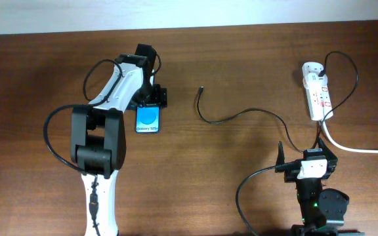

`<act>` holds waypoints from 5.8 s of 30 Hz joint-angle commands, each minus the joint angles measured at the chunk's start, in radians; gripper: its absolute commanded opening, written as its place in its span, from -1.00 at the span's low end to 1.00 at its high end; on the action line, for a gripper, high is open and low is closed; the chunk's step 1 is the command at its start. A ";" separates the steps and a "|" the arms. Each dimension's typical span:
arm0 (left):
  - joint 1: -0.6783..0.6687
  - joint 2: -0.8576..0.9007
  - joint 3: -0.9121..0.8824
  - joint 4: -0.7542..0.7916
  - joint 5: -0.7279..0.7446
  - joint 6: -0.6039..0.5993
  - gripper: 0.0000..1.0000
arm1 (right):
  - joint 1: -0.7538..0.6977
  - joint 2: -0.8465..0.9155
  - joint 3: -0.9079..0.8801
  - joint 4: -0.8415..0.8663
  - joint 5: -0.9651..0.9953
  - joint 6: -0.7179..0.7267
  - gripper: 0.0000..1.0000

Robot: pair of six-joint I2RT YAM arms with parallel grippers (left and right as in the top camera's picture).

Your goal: Plug charger to phone and switch on socket

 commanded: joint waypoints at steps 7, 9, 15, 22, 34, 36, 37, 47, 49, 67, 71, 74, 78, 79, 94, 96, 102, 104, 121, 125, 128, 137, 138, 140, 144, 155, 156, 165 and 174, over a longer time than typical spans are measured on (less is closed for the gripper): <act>0.003 0.030 0.018 -0.040 0.077 -0.040 0.45 | 0.007 -0.008 -0.005 -0.005 -0.013 0.004 0.97; 0.005 0.030 0.103 -0.106 0.077 -0.040 0.47 | 0.007 -0.008 -0.005 -0.004 -0.013 0.004 0.97; 0.015 0.030 0.268 -0.212 0.183 -0.079 0.50 | 0.007 -0.008 -0.005 -0.005 -0.013 0.004 0.97; 0.088 0.030 0.277 -0.211 0.507 -0.119 0.36 | 0.007 -0.008 -0.005 -0.005 -0.013 0.004 0.97; 0.180 0.030 0.276 -0.208 0.949 -0.187 -0.17 | 0.004 -0.008 -0.005 0.003 0.059 -0.003 0.97; 0.180 0.030 0.276 -0.208 0.951 -0.187 -0.78 | 0.005 -0.008 -0.005 0.021 0.061 -0.002 0.97; 0.180 0.030 0.277 -0.208 0.951 -0.187 -1.00 | 0.005 -0.008 -0.005 0.026 0.047 -0.003 0.97; 0.215 0.030 0.276 -0.192 0.987 -0.298 -1.00 | 0.004 0.045 0.148 0.018 -0.253 0.269 0.97; 0.224 0.030 0.276 -0.188 0.987 -0.313 -1.00 | 0.005 0.125 0.205 -0.019 -0.302 0.271 0.97; 0.228 0.030 0.276 -0.480 1.230 -0.534 -1.00 | 0.005 0.778 0.826 -0.589 -0.510 0.264 0.97; 0.227 0.030 0.276 -0.546 1.229 -0.538 -1.00 | 0.004 0.841 0.919 -0.716 -0.490 0.264 0.97; 0.217 0.030 0.276 -0.546 1.198 -0.537 -1.00 | 0.005 0.877 0.919 -0.713 -0.496 0.275 0.97; 0.187 0.030 0.276 -0.544 1.084 -0.593 -1.00 | 0.006 0.983 0.924 -0.718 -0.496 0.372 0.97; 0.178 0.030 0.276 -0.543 1.062 -0.598 -1.00 | 0.006 1.006 0.935 -0.715 -0.514 0.374 0.96; -0.034 0.030 0.276 -0.276 0.971 -0.890 -1.00 | 0.374 1.199 1.009 -0.430 -0.227 0.973 0.36; -0.051 0.030 0.276 -0.259 0.971 -0.922 -1.00 | 0.416 1.257 1.009 -0.398 -0.218 1.026 0.34; -0.074 0.030 0.276 -0.237 0.971 -0.927 -1.00 | 0.464 1.408 1.009 -0.281 -0.229 1.034 0.24; -0.085 0.030 0.276 -0.238 0.971 -0.927 -1.00 | 0.464 1.447 1.009 -0.233 -0.229 1.034 0.10; -0.117 0.030 0.276 -0.244 0.974 -0.941 -1.00 | 0.497 1.551 1.009 -0.141 -0.198 1.027 -0.83; -0.117 0.030 0.276 -0.243 0.974 -0.941 -0.78 | 0.497 1.550 1.009 -0.136 -0.199 1.027 -0.92; -0.117 0.030 0.276 -0.242 0.974 -0.941 0.54 | 0.493 1.541 1.009 -0.134 -0.199 1.027 -0.92; -0.115 0.030 0.276 -0.133 0.929 -0.892 0.99 | 0.373 1.490 1.009 -0.144 -0.325 1.032 -0.92; -0.113 0.030 0.276 -0.095 0.939 -0.833 0.99 | 0.354 1.485 1.009 -0.145 -0.353 1.032 -0.92; -0.093 0.030 0.276 0.017 1.038 -0.648 0.99 | 0.283 1.450 1.009 -0.145 -0.434 1.035 -0.92; -0.037 0.030 0.276 0.252 1.264 -0.639 0.99 | 0.170 1.357 1.009 -0.142 -0.520 1.090 -0.92; 0.004 -0.058 0.276 0.802 1.513 -0.684 0.99 | 0.251 1.149 1.009 0.062 -0.185 1.428 -0.92; 0.004 -0.061 0.276 0.792 1.505 -0.687 0.99 | 0.296 1.159 1.009 0.093 -0.101 1.455 -0.92; 0.003 -0.071 0.276 0.817 1.411 -0.786 0.98 | 0.473 1.422 1.010 0.369 0.160 1.760 -0.92; -0.008 -0.071 0.276 0.818 1.321 -0.852 0.69 | 0.512 1.536 1.027 0.491 0.164 1.865 -0.92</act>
